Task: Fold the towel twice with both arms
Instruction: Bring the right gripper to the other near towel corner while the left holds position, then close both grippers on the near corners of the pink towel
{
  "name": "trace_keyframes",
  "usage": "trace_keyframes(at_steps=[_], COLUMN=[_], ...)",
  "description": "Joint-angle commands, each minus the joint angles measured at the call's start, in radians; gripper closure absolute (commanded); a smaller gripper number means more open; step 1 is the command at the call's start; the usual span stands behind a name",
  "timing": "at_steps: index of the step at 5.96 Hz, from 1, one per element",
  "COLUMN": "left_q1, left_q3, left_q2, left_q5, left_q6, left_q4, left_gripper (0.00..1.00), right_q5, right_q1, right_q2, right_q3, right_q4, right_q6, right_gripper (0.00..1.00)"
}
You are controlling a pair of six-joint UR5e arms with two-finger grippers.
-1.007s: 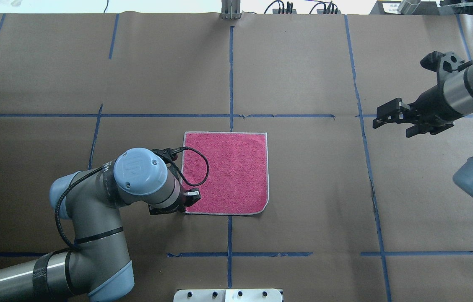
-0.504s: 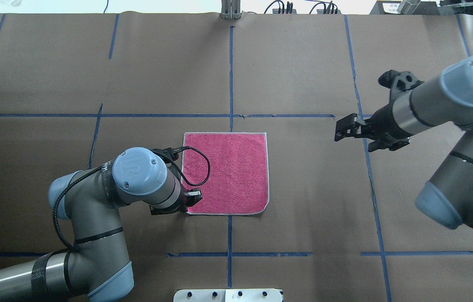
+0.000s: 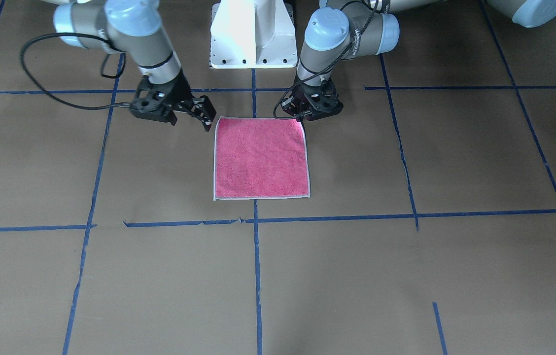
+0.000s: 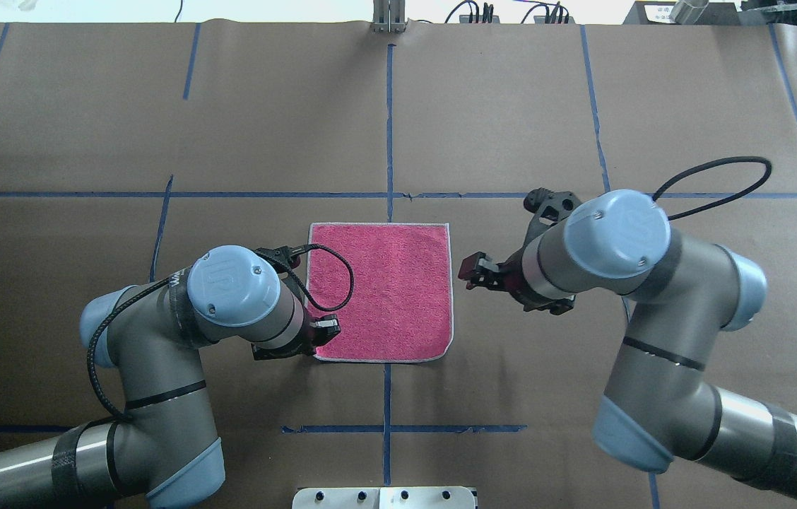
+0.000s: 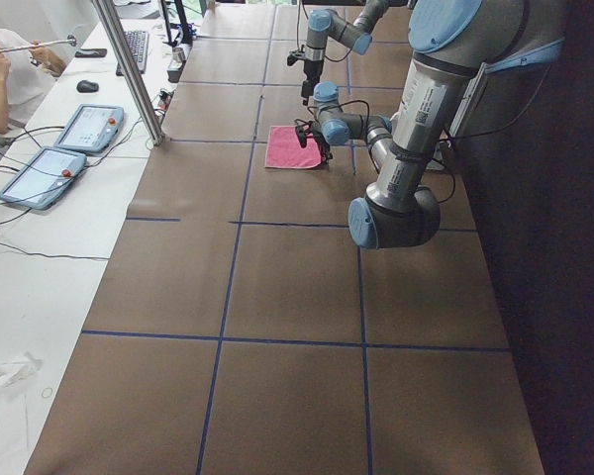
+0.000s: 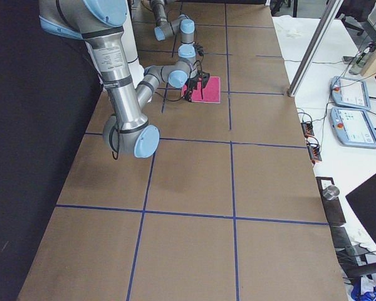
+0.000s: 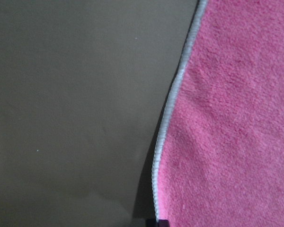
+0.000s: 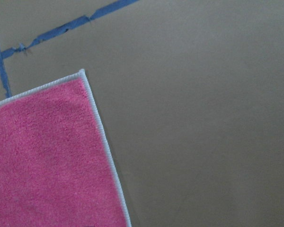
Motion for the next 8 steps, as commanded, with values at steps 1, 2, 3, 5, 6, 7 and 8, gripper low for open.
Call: trace_keyframes(at_steps=[1, 2, 3, 5, 6, 7, 8], left_q1=[0.0, 0.0, 0.0, 0.0, 0.0, 0.0, 0.0], left_q3=[0.001, 0.001, 0.001, 0.001, 0.001, 0.001, 0.001], left_q2=[0.0, 0.0, -0.001, -0.002, -0.002, -0.002, -0.002], left_q5=[0.0, 0.0, 0.0, 0.0, -0.001, -0.001, 0.0], left_q6=[0.003, 0.002, 0.002, 0.002, 0.002, 0.003, 0.002], left_q4=[0.0, -0.002, -0.002, -0.002, -0.002, -0.002, -0.002], left_gripper=[0.98, 0.98, 0.98, 0.98, 0.98, 0.98, 0.98], right_q5=[-0.059, -0.06, -0.059, -0.06, -0.059, -0.06, -0.06], right_q1=[-0.072, -0.081, -0.086, -0.104, -0.107, -0.11, -0.11], right_q2=[0.027, 0.028, 0.036, 0.068, 0.068, 0.065, 0.061], right_q3=[-0.028, -0.04, -0.059, -0.1, -0.1, -0.1, -0.099], right_q4=[-0.021, -0.021, -0.021, -0.021, -0.021, -0.021, -0.024], right_q6=[0.07, 0.087, 0.087, 0.086, 0.086, 0.086, 0.083], right_gripper=[0.04, 0.13, 0.2, 0.32, 0.37, 0.44, 0.57])
